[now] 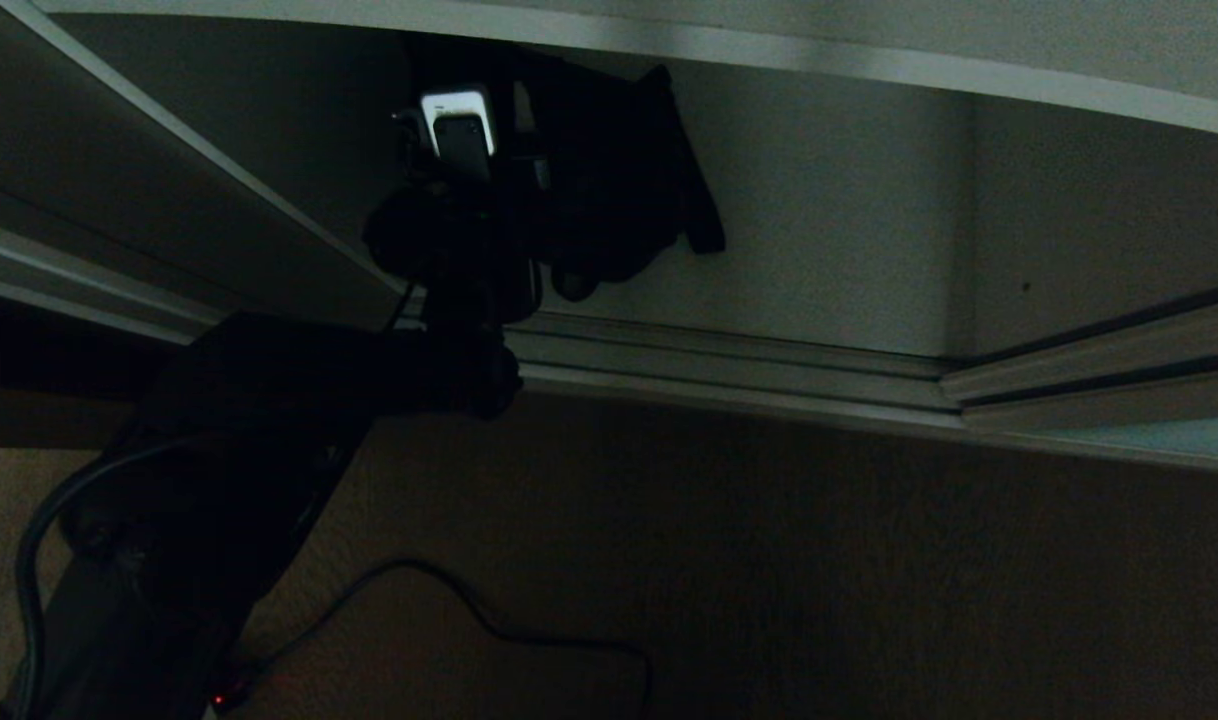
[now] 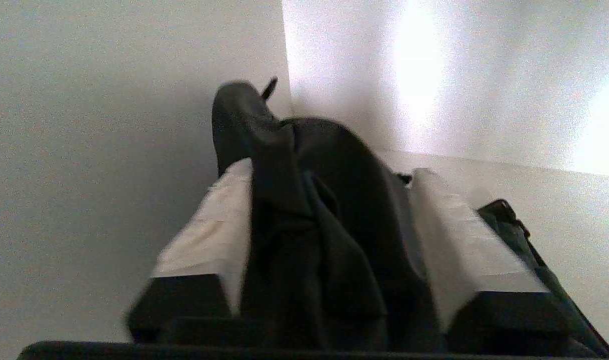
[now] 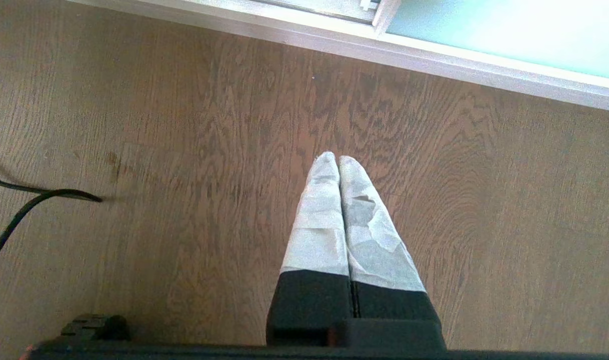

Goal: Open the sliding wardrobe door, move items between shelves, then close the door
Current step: Place the bag on the lower shelf

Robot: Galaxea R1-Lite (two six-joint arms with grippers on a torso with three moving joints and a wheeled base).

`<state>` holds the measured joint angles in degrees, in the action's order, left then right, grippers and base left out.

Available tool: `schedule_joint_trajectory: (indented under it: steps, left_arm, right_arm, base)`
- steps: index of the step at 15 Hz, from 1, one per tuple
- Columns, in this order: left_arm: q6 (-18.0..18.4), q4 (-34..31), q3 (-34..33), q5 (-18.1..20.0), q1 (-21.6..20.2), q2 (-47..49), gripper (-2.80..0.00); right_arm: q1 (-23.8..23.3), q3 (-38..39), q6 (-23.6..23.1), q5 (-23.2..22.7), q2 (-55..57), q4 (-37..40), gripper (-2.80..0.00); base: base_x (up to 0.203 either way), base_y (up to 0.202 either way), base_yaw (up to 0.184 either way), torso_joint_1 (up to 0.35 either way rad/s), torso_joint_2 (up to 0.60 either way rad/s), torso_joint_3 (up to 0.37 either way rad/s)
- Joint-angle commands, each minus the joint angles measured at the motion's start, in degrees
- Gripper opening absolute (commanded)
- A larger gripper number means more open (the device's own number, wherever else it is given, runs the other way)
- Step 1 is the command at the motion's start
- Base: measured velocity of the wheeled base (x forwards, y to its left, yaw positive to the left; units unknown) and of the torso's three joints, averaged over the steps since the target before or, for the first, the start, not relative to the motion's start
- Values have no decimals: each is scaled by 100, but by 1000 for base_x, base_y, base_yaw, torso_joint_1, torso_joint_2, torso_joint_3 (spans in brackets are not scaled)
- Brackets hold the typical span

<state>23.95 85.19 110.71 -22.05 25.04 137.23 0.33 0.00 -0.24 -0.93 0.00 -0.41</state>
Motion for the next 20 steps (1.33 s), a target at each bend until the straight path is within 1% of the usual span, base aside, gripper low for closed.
schedule_joint_trajectory:
  steps: [1, 4, 6, 8, 13, 15, 19, 20]
  left_arm:
    - [29, -14, -4, -11, 2, -106, 0]
    - [92, -224, 0, -3, 12, -244, 0]
    - [74, -343, 1, -1, 97, -306, 0]
    - [74, -360, -5, -10, 97, -419, 0]
    - [74, -635, -91, -10, 141, -565, 0]
    - [83, -655, -121, -19, 230, -567, 0]
    - [82, -943, -353, -270, 258, -685, 0]
    - [86, -1021, -358, -273, 256, -753, 0]
  right_arm:
    - [2, 0, -2, -4, -26, -2, -280]
    - [2, 0, -2, -4, -18, -2, -280]
    - [2, 0, -2, -4, -18, -2, -280]
    - [2, 0, -2, -4, -24, -2, -280]
    - [2, 0, -2, -4, -18, -2, -280]
    - [2, 0, -2, -4, -25, -2, -280]
    - [2, 0, -2, -4, -18, -2, -280]
    - [2, 0, -2, -4, -18, -2, -280]
  base:
    - [0, 0, 0, 0, 0, 0]
    - [0, 0, 0, 0, 0, 0]
    - [0, 0, 0, 0, 0, 0]
    - [0, 0, 0, 0, 0, 0]
    - [0, 0, 0, 0, 0, 0]
    - [0, 0, 0, 0, 0, 0]
    - [0, 0, 0, 0, 0, 0]
    - [0, 0, 0, 0, 0, 0]
